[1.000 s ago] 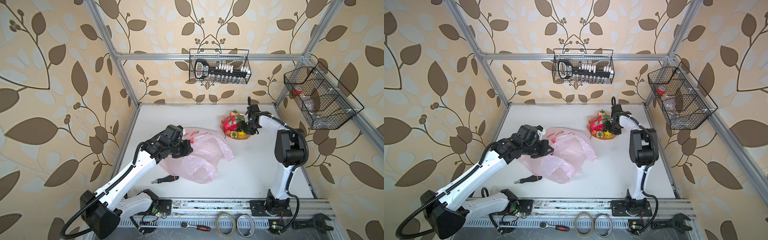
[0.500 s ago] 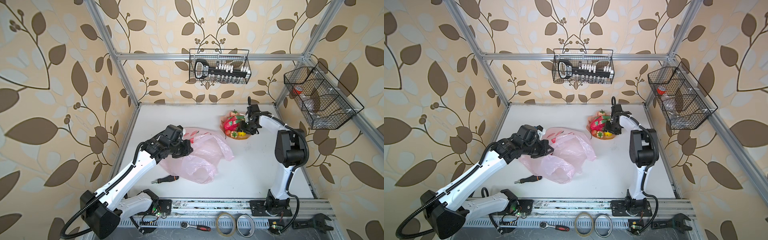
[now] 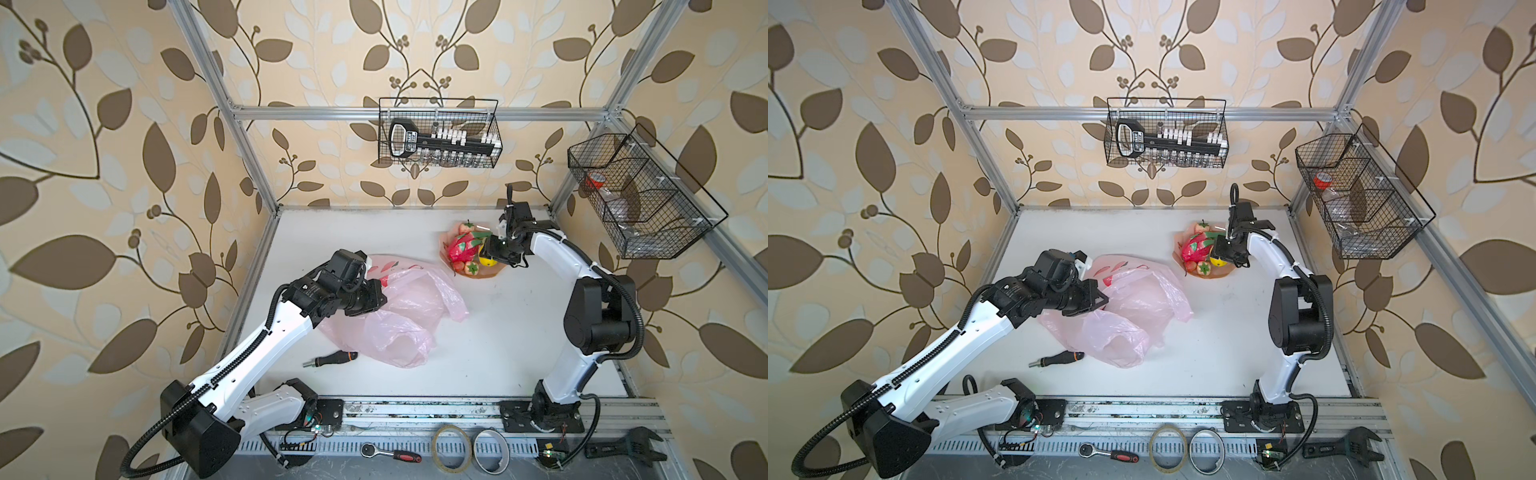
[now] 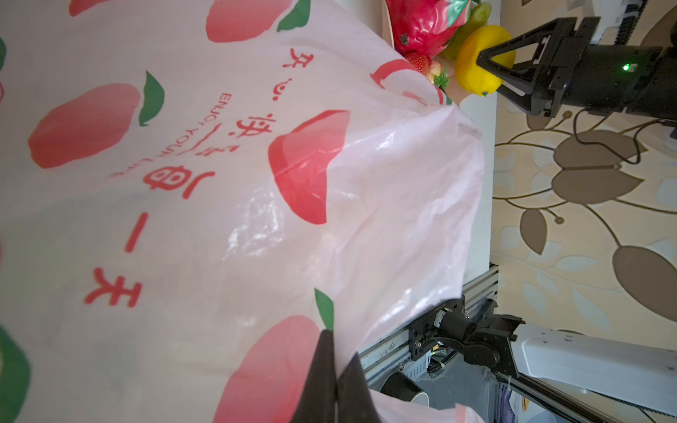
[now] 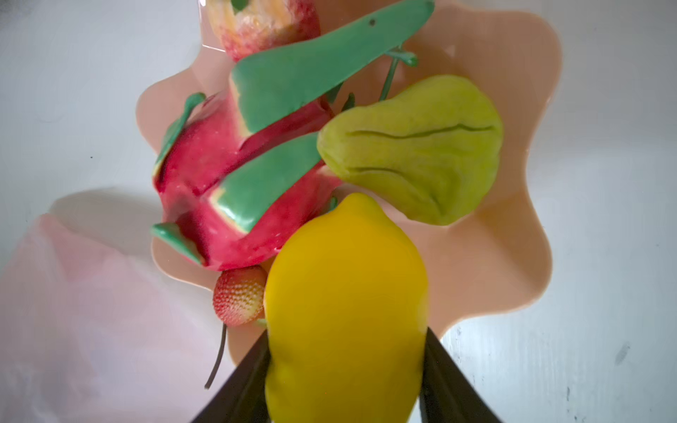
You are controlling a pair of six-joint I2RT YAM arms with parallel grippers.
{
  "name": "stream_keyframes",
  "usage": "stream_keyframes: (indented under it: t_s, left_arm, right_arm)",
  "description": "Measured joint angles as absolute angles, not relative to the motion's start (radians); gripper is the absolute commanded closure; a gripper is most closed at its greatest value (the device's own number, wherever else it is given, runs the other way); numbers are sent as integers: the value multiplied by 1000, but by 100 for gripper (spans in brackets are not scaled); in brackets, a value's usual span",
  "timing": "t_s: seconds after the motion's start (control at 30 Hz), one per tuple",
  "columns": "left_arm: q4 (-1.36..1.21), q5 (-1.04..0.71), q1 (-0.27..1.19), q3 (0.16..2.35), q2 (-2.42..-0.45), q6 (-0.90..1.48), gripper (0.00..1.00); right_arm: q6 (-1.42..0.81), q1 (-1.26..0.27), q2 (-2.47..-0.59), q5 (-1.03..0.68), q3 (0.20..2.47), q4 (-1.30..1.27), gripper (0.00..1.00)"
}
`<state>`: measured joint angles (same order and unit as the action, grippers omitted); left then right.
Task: Place the fruits into the plastic bag
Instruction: 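Lower the right gripper onto the yellow lemon on the plate and grasp it, then lift the yellow lemon with the right gripper and carry it toward the bag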
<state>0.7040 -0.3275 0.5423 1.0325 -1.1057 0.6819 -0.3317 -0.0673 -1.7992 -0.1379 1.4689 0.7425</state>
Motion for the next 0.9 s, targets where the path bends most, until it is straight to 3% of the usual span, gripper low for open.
stream_keyframes:
  t_s: [0.43,0.9]
  left_arm:
    - [682,-356,542,1032,-1131,679,100]
    - [664,-363,542,1032,-1172,671,100]
  right_arm:
    - [-362,-47,-1634,-214,1432,762,70]
    - [-499,9,-1341,-513,1191,612,70]
